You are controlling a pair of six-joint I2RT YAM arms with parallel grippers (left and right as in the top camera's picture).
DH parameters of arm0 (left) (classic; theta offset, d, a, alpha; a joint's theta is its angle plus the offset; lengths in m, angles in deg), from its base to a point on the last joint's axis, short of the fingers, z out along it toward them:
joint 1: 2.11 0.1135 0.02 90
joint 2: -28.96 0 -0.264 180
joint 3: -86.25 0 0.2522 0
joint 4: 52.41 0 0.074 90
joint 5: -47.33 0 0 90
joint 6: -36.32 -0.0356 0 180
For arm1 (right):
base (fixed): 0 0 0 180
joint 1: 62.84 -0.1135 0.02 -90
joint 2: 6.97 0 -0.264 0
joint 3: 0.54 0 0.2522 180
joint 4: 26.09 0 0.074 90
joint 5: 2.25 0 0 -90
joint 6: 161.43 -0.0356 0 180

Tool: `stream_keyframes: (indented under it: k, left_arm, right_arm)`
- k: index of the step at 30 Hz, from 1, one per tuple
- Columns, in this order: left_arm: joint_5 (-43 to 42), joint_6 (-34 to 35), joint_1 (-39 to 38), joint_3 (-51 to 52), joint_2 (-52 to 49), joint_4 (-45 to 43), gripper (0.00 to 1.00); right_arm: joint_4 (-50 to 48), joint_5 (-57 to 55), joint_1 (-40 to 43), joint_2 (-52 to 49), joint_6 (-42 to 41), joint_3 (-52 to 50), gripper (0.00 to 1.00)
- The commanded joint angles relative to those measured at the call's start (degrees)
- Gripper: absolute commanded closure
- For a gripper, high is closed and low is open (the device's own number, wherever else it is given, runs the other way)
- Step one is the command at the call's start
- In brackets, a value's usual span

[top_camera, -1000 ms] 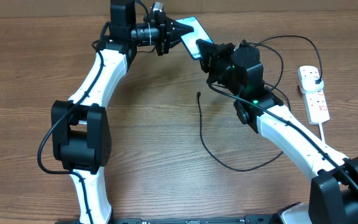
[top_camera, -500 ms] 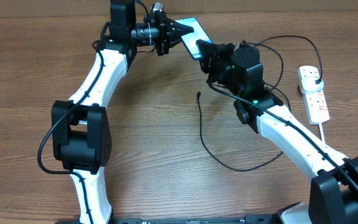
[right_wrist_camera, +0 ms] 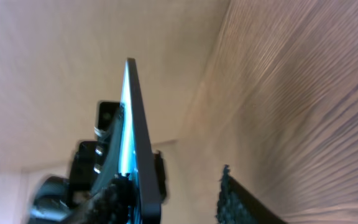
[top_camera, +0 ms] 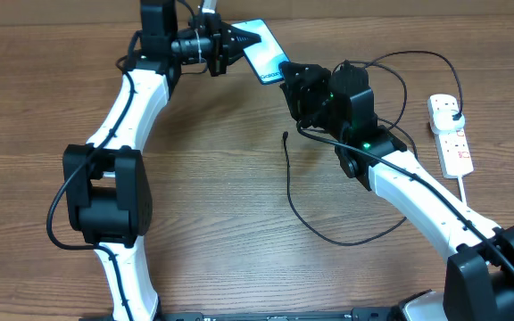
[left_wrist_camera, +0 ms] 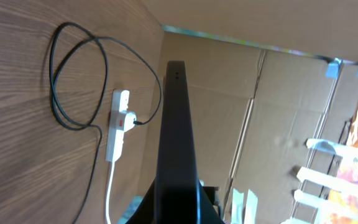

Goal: Plug charger to phone and switch on socket

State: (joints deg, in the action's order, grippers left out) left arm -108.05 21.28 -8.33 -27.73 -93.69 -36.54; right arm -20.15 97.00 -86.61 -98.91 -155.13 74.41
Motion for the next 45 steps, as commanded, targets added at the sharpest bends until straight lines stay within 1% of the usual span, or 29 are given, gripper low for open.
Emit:
stream_keyframes:
  k: [1, 3, 8, 9, 13, 20, 24, 27, 30, 32, 34, 35, 40, 45]
  left_arm:
    - [-5.3, -4.9, 2.1, -0.4, 0.2, -0.4, 0.96]
    - [-6.6, -5.6, 3.1, -0.4, 0.2, -0.4, 0.96]
    - [-9.3, -6.0, 5.4, -0.4, 0.2, -0.4, 0.96]
    - [-10.7, -7.0, 6.3, -0.4, 0.2, -0.4, 0.96]
    - [-13.7, -9.7, 8.1, -0.4, 0.2, -0.4, 0.96]
    - [-19.4, -10.7, 9.7, -0.4, 0.2, -0.4, 0.96]
    - [-22.7, -12.7, 9.7, -0.4, 0.2, -0.4, 0.96]
    - [-25.2, -13.7, 9.7, -0.4, 0.2, -0.4, 0.96]
    - [-25.2, -13.7, 9.7, -0.4, 0.2, -0.4, 0.96]
    - [-25.2, -13.7, 9.7, -0.4, 0.2, -0.4, 0.95]
    - [-25.2, -13.7, 9.7, -0.4, 0.2, -0.4, 0.96]
    - [-25.2, -13.7, 9.7, -0.4, 0.2, -0.4, 0.96]
    - [-25.2, -13.7, 9.5, -0.4, 0.2, -0.4, 0.96]
    - [-25.2, -13.7, 9.5, -0.4, 0.2, -0.4, 0.96]
  right_arm:
    - [1.1, 1.4, -0.2, 1.4, 12.6, 1.5, 0.46]
    - [2.3, 1.4, -0.2, 1.4, 16.2, 1.5, 0.42]
    - [6.5, 1.6, -0.2, 1.5, 23.1, 1.5, 0.43]
    - [9.0, 1.6, -0.2, 1.5, 25.8, 1.5, 0.43]
    - [13.7, 2.7, -0.2, 1.5, 32.2, 1.5, 0.43]
    - [20.7, 5.0, -0.2, 1.5, 39.9, 1.5, 0.43]
    - [21.9, 10.2, -0.2, 1.5, 46.7, 1.5, 0.44]
    - [24.4, 11.8, 0.0, 1.5, 46.9, 1.6, 0.45]
    - [27.7, 12.3, 0.8, 1.4, 47.0, 1.8, 0.44]
    - [30.1, 13.6, 1.8, 1.4, 48.5, 2.7, 0.45]
    - [34.5, 13.6, 2.9, 1.4, 49.2, 5.0, 0.48]
    - [38.3, 13.3, 3.6, 1.4, 50.8, 7.6, 0.48]
    - [48.7, 10.9, 5.2, 1.4, 54.3, 15.6, 0.48]
    - [51.0, 10.8, 6.6, 0.5, 55.7, 18.1, 0.49]
